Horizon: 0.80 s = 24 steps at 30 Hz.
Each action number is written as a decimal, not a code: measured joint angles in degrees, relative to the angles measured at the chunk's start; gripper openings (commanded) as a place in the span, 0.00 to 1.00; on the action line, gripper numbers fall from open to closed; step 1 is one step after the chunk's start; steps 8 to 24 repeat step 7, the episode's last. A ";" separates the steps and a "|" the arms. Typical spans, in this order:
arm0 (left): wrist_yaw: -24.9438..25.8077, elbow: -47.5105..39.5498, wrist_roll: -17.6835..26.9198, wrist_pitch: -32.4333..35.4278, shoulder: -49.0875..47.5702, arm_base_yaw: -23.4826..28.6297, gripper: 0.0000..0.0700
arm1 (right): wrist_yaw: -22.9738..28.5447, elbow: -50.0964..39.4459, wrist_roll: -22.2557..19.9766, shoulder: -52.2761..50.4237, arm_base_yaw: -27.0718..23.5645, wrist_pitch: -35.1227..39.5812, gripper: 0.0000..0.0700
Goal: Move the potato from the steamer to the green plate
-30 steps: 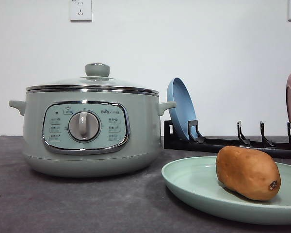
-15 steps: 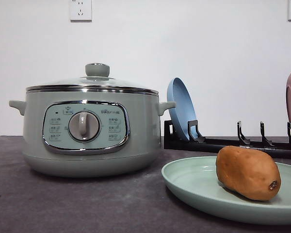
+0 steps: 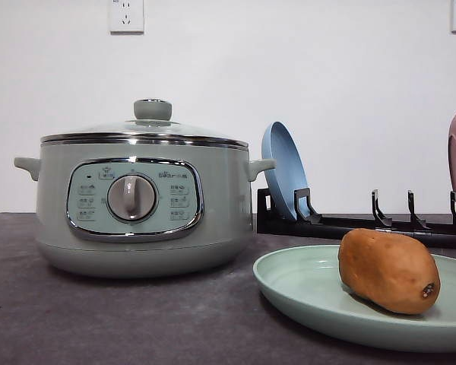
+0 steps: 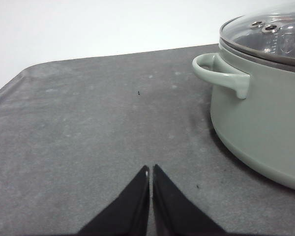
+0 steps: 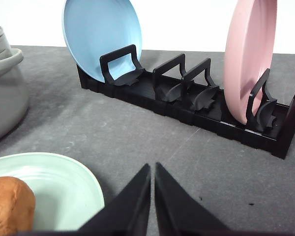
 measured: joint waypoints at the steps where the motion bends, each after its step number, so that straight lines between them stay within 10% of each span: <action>1: -0.01 0.00 0.02 0.00 0.00 0.00 0.00 | 0.00 0.00 0.00 0.00 0.00 0.00 0.00; 24: -0.01 0.00 0.02 0.00 0.00 0.00 0.00 | 0.00 0.00 0.00 0.00 0.00 0.00 0.00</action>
